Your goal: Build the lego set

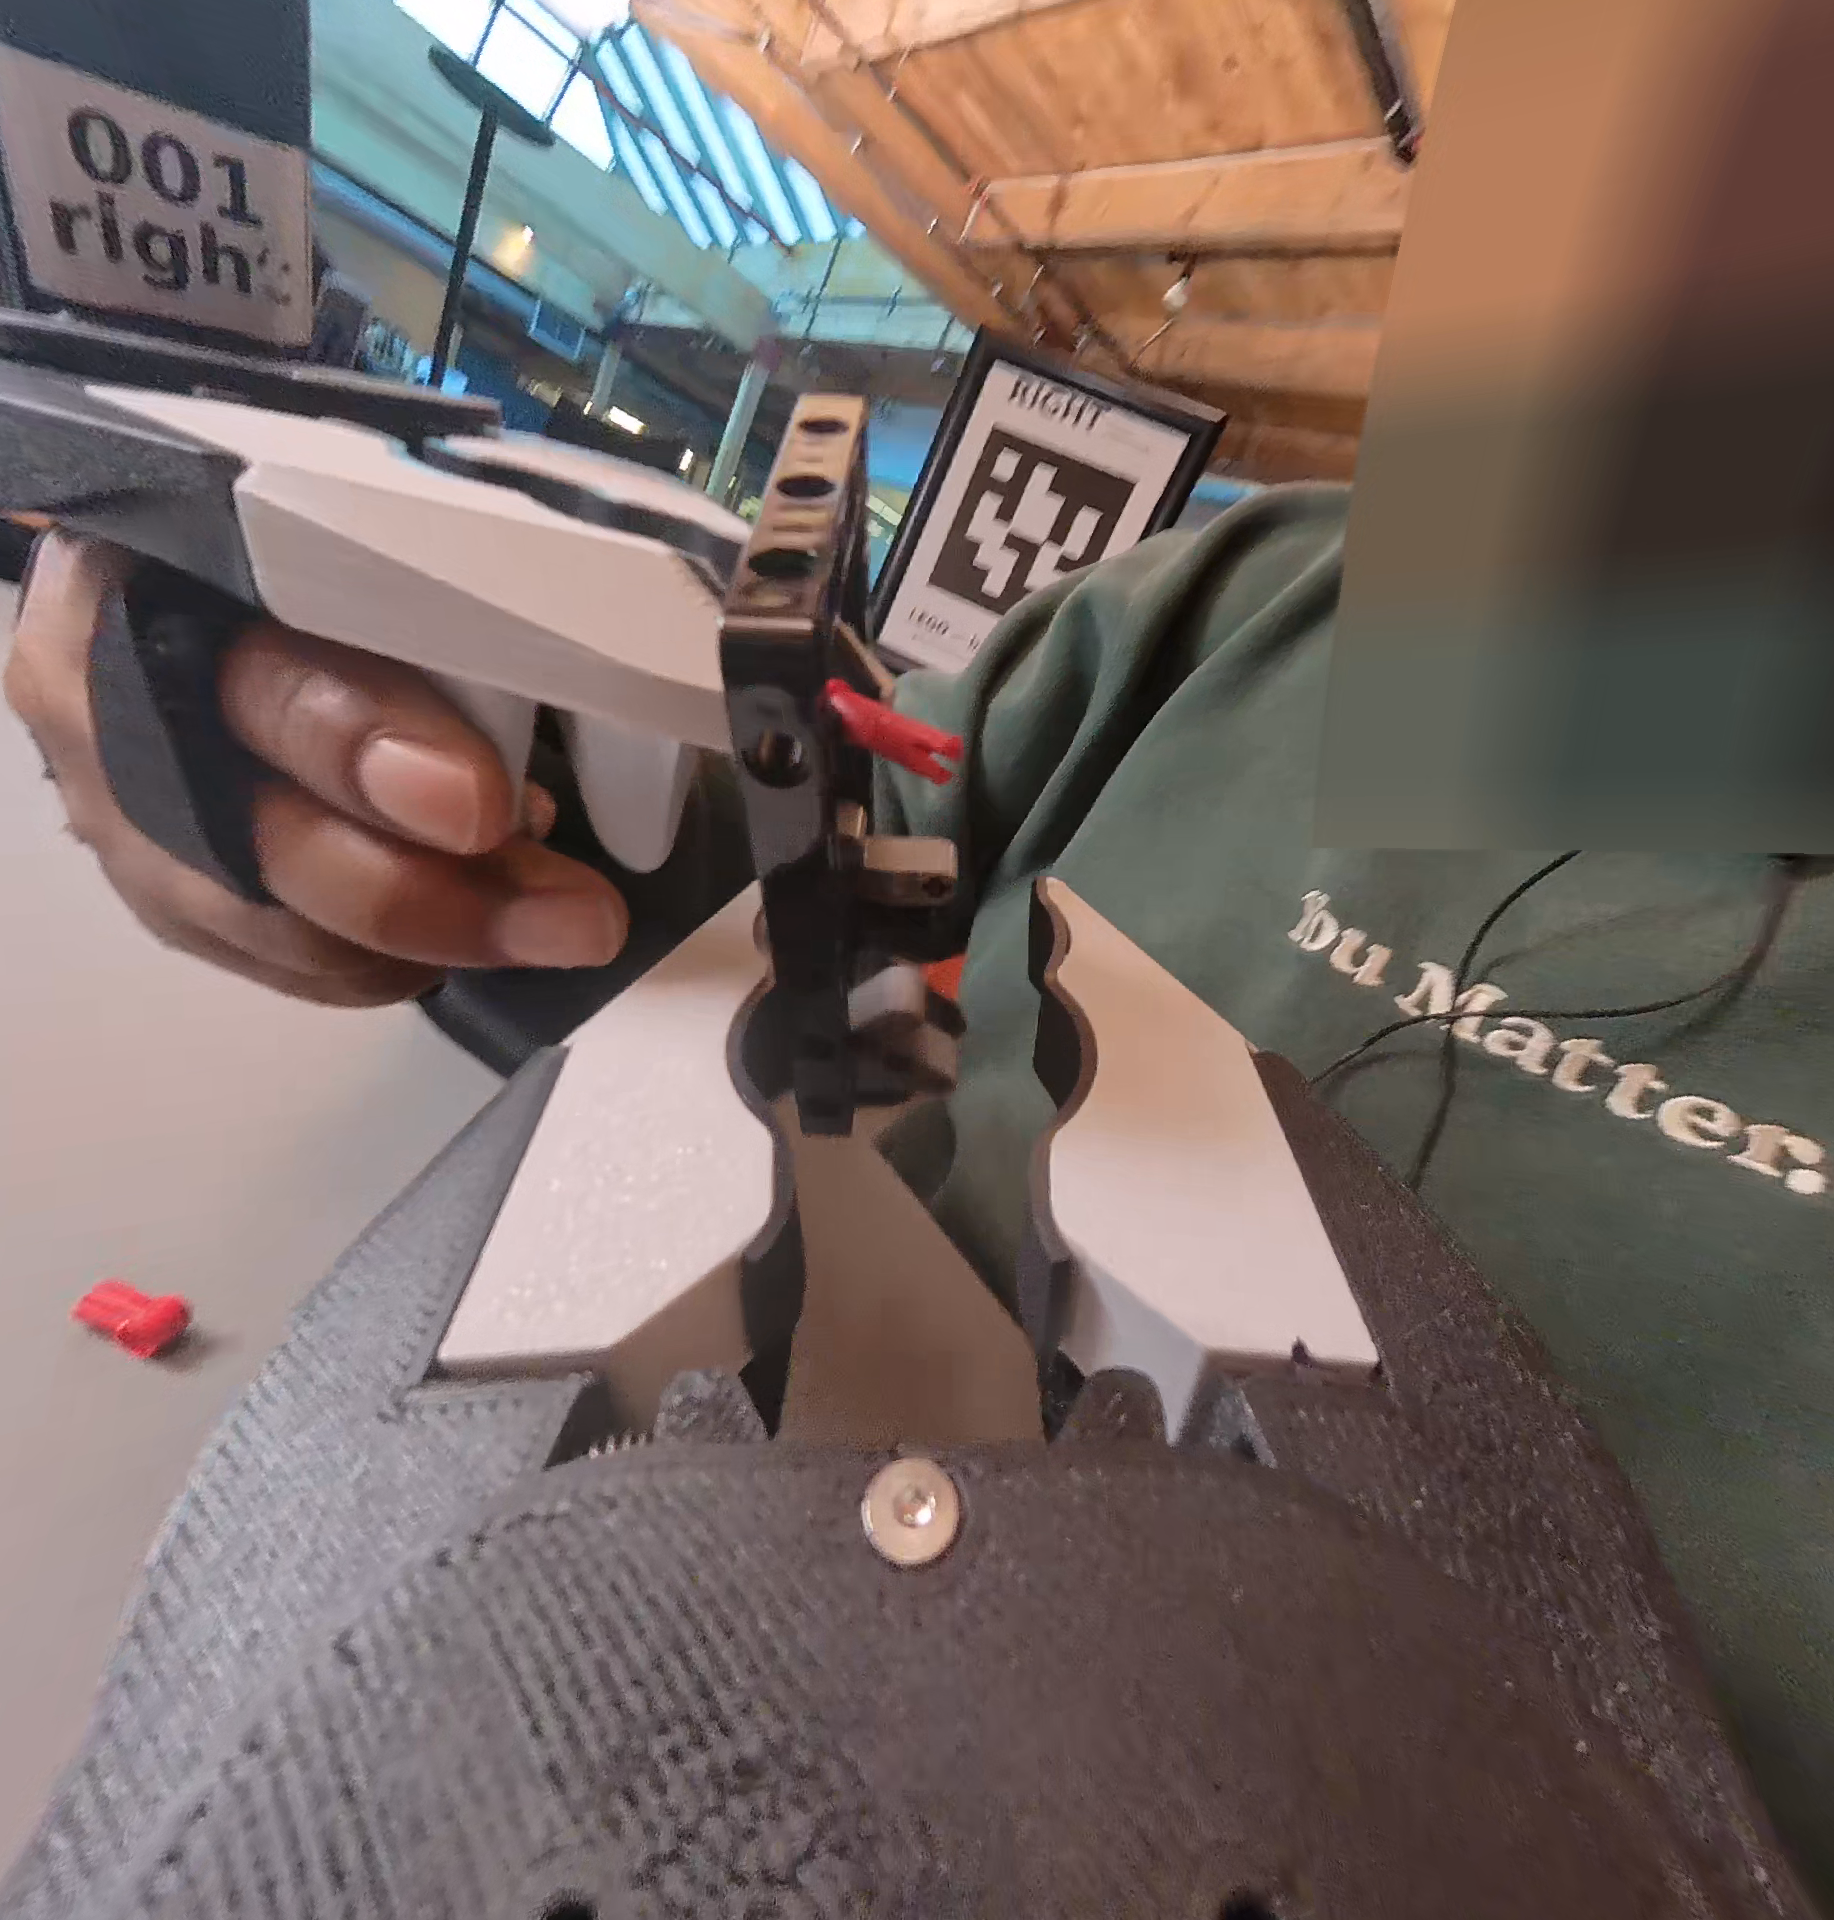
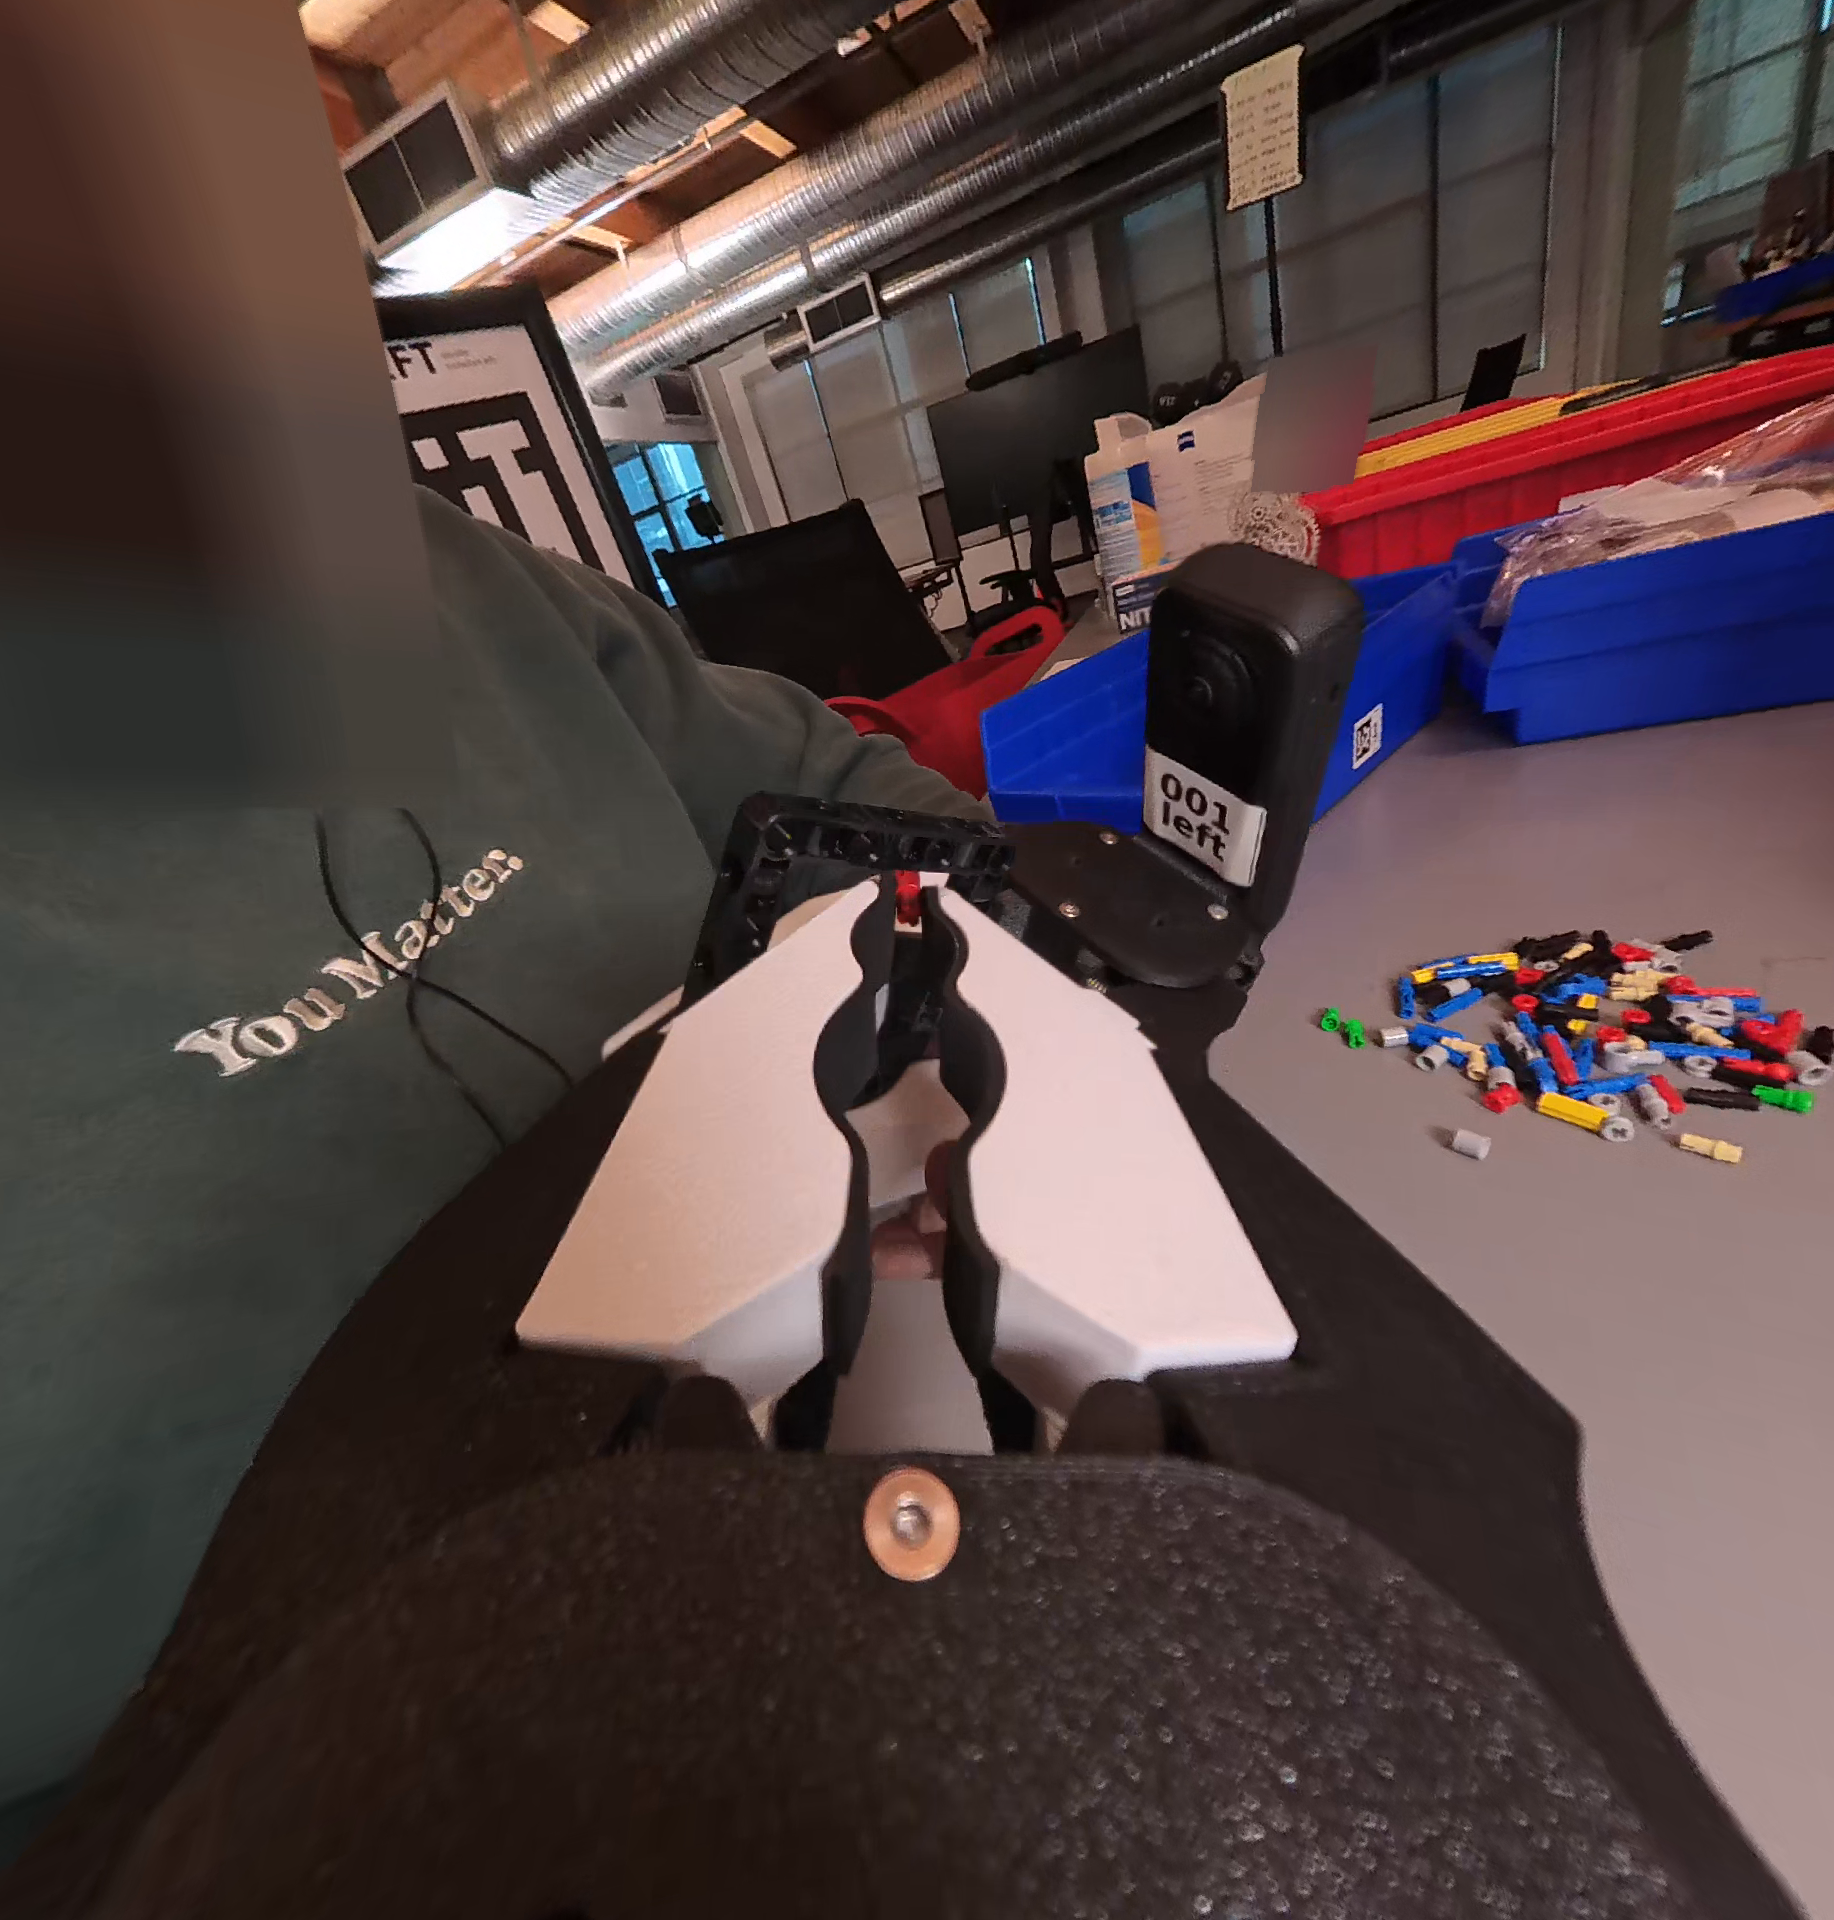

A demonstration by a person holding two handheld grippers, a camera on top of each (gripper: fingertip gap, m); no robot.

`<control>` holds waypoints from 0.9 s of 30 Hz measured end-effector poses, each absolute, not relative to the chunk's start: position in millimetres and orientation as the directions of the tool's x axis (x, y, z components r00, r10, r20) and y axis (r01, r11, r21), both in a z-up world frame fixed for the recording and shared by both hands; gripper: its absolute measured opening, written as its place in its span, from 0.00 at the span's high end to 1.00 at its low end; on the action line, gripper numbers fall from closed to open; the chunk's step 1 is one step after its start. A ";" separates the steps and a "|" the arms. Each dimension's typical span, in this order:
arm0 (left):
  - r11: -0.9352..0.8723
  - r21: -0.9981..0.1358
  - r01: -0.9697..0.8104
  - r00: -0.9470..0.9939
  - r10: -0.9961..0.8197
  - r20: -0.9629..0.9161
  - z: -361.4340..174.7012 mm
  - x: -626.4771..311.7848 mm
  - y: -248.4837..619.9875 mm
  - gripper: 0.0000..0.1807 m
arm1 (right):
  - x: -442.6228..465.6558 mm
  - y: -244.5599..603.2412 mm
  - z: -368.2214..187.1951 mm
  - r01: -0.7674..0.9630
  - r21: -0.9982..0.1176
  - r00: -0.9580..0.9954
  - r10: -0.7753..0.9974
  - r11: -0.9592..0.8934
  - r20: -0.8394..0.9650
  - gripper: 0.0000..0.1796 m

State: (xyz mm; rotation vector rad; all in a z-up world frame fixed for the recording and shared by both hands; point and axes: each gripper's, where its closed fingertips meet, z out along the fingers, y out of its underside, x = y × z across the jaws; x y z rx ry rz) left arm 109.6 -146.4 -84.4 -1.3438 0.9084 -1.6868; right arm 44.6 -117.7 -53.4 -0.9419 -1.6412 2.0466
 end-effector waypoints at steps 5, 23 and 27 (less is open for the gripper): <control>-0.475 -0.840 0.260 -0.226 -0.876 0.426 -63.1 101.5 -146.6 0.80 | 40.7 -115.3 -47.5 0.073 -0.971 -0.692 0.689 -0.229 -0.214 0.99; -0.398 -0.913 0.087 -0.036 -0.918 0.396 -84.2 104.8 -144.5 0.86 | 53.3 -103.5 -41.9 0.049 -0.956 -0.706 0.668 -0.288 -0.237 0.99; -0.432 -0.893 0.128 -0.036 -0.902 0.431 -82.1 100.7 -139.4 0.86 | 52.1 -93.7 -49.5 0.060 -0.954 -0.675 0.692 -0.294 -0.256 0.99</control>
